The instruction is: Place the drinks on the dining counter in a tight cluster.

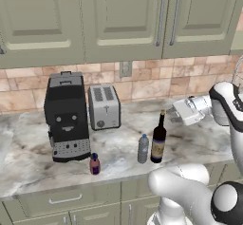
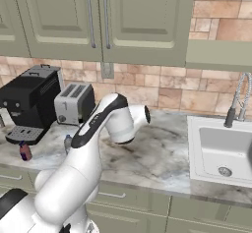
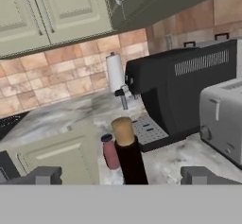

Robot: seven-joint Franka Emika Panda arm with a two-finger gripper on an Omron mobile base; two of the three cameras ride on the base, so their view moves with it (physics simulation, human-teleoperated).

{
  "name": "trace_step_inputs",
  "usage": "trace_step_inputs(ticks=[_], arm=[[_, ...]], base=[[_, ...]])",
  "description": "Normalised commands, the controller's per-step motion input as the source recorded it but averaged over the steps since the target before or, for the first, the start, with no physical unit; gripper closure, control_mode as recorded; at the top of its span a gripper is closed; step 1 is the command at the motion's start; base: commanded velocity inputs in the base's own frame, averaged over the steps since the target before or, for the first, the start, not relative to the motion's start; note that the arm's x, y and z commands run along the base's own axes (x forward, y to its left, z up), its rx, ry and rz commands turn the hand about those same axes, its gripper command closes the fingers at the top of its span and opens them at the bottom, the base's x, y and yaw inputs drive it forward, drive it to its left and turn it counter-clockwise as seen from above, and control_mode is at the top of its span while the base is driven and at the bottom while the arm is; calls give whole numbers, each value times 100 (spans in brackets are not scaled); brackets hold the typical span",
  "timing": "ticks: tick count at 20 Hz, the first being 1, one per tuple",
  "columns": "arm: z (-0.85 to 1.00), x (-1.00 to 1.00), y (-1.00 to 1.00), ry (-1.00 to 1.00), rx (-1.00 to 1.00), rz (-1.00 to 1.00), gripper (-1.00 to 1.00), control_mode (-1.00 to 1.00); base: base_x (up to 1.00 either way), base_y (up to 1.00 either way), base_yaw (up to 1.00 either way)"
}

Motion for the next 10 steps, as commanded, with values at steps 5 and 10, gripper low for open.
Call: trace_step_inputs(ticks=[5,10], arm=[[-34,0,0,0,0,0,-100,-100],[-42,7,0,0,0,0,-100,-100]], base=[[0,0,0],[0,0,0]])
